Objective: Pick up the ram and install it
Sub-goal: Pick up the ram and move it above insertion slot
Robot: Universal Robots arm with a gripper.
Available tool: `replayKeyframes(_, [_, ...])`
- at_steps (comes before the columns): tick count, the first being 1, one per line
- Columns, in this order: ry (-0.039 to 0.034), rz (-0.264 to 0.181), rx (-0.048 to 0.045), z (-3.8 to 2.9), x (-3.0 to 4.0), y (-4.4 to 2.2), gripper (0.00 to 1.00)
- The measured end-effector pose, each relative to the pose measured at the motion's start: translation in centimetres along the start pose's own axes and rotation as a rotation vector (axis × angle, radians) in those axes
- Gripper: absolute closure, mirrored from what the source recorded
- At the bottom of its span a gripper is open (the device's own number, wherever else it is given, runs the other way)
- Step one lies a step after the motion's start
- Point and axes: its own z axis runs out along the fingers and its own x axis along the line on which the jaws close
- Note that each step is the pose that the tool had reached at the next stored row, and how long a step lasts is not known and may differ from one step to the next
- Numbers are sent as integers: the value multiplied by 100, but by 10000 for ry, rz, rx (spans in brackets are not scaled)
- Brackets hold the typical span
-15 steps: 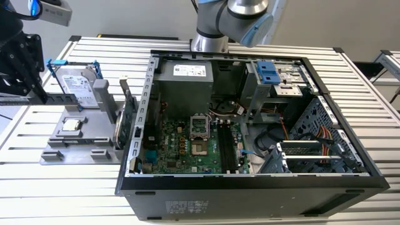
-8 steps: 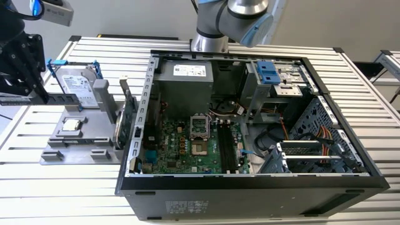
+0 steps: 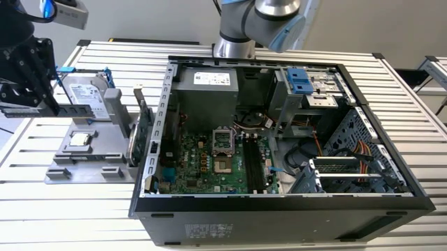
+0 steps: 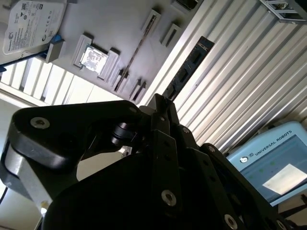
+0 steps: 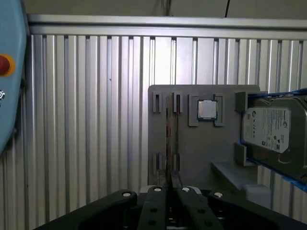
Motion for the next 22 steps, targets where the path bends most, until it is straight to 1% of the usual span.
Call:
replayKeyframes(11, [1,0,-1,-1,0,-182,100])
replayKeyframes(22, [0,0,0,-3,1,-439,100])
